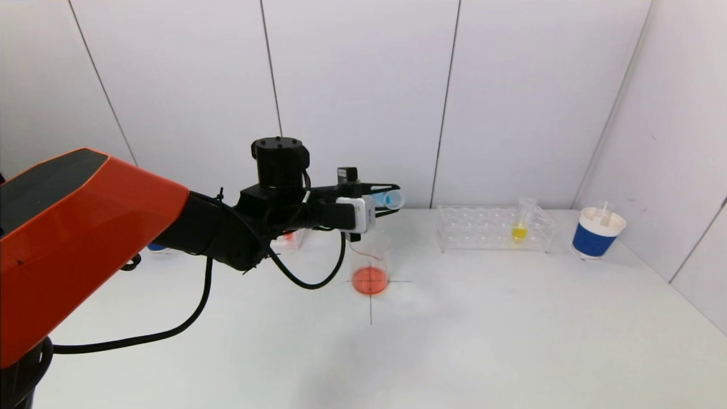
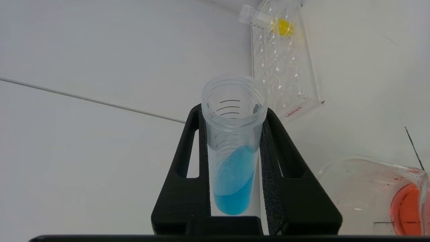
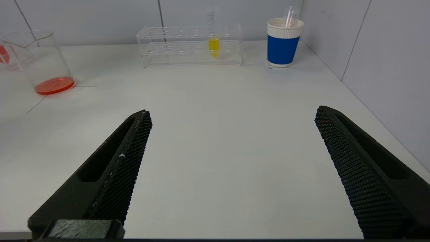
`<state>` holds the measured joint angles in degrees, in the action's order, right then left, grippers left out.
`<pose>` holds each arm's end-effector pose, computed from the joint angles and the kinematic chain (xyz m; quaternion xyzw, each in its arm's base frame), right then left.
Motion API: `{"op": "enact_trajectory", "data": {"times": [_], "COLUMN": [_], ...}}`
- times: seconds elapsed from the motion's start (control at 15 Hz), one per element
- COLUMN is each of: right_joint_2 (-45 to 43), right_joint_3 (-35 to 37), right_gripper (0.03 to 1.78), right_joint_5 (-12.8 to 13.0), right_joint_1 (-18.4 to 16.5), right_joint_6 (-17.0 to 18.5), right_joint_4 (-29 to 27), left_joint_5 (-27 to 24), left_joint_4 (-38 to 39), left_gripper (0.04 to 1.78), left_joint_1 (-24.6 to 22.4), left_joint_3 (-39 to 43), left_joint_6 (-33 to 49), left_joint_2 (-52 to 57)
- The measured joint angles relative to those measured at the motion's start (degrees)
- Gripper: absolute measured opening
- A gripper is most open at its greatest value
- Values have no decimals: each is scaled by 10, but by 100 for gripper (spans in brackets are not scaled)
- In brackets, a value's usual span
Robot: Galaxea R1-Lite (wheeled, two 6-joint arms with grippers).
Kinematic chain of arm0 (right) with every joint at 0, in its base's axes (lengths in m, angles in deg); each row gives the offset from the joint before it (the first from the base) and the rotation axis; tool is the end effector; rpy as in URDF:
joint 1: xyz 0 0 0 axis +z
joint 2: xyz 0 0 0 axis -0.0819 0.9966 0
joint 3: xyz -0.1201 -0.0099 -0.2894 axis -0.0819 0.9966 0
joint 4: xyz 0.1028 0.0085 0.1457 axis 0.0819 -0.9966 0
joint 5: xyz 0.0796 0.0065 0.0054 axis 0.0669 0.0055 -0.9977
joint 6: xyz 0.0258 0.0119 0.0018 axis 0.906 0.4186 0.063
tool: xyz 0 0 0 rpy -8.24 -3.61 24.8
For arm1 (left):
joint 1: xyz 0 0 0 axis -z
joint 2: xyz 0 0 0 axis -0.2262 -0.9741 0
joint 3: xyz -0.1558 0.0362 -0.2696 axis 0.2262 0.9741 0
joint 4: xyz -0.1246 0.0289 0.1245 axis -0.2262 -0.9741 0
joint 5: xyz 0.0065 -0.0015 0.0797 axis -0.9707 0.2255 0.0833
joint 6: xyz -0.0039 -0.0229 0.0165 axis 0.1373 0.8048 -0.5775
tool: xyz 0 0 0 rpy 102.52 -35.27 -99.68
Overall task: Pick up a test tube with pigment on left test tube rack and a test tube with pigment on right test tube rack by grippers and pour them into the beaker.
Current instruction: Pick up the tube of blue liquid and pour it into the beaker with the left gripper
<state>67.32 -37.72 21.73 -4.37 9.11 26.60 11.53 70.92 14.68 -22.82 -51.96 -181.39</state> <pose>-0.0433 -0.0011 0.0770 0.0193 -0.0076 -0.0116 0.9997 0.3730 -0.2182 0.1922 0.4671 -0.3164 -0.4856 0.6678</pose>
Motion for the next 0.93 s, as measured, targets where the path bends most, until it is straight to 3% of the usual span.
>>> {"op": "enact_trajectory", "data": {"times": [0.93], "right_joint_2": [0], "right_joint_3": [0], "right_gripper": [177], "right_joint_5": [0], "right_joint_1": [0], "right_joint_6": [0], "right_joint_4": [0], "left_joint_5": [-25], "left_joint_4": [41], "left_gripper": [45], "left_joint_1": [-59], "left_joint_3": [25], "left_joint_6": [-10], "left_joint_2": [-1]}}
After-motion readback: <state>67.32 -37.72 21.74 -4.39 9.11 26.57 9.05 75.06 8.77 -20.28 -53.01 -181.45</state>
